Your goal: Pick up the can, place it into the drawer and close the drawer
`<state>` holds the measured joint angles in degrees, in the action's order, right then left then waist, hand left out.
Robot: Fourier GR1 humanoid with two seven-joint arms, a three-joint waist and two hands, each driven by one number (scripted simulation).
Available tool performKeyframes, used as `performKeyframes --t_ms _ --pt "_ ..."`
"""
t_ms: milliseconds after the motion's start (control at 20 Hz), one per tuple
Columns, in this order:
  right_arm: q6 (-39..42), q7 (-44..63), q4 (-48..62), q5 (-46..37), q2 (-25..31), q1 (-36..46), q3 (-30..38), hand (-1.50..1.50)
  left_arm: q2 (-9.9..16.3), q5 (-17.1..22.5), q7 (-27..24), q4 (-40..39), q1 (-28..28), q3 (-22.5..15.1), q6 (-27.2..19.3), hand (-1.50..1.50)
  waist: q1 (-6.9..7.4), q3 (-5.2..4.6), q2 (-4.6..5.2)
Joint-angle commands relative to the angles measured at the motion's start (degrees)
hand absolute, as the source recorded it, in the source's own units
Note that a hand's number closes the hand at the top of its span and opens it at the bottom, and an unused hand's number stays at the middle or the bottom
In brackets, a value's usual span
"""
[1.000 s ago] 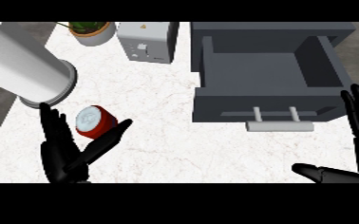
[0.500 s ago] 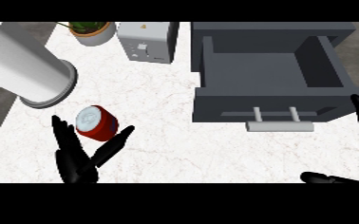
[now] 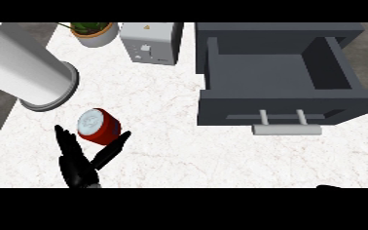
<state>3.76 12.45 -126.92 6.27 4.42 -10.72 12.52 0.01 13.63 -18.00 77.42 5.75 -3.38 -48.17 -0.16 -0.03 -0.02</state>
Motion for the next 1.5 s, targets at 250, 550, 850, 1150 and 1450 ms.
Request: performKeyframes --t_ms 250,550,850,1150,1450 --pt "2.34 3.65 -0.82 5.07 2.93 2.41 5.44 -1.5 -0.01 11.6 -12.31 -10.55 -2.08 0.76 1.86 -1.5 0.04 0.01 -0.01" --pt "1.75 2.74 0.48 2.36 2.16 3.32 5.22 -1.5 2.34 14.16 -15.76 -25.63 -12.08 12.08 10.63 -1.5 -0.11 0.01 0.06" --pt "2.4 6.07 -4.11 4.59 1.66 1.1 5.96 -1.5 4.82 13.86 -17.3 -31.11 -15.76 13.74 15.0 -1.5 -0.3 0.01 0.01" --pt "1.91 4.16 -0.97 2.8 1.23 4.38 5.68 -1.5 4.05 12.07 -19.0 -36.04 -19.27 11.77 19.87 -1.5 -0.17 0.01 0.05" --pt "2.47 4.27 -0.56 1.27 1.27 4.46 5.21 -1.5 6.43 13.65 -20.54 -43.29 -23.91 14.64 27.97 1.5 -0.18 0.0 0.07"
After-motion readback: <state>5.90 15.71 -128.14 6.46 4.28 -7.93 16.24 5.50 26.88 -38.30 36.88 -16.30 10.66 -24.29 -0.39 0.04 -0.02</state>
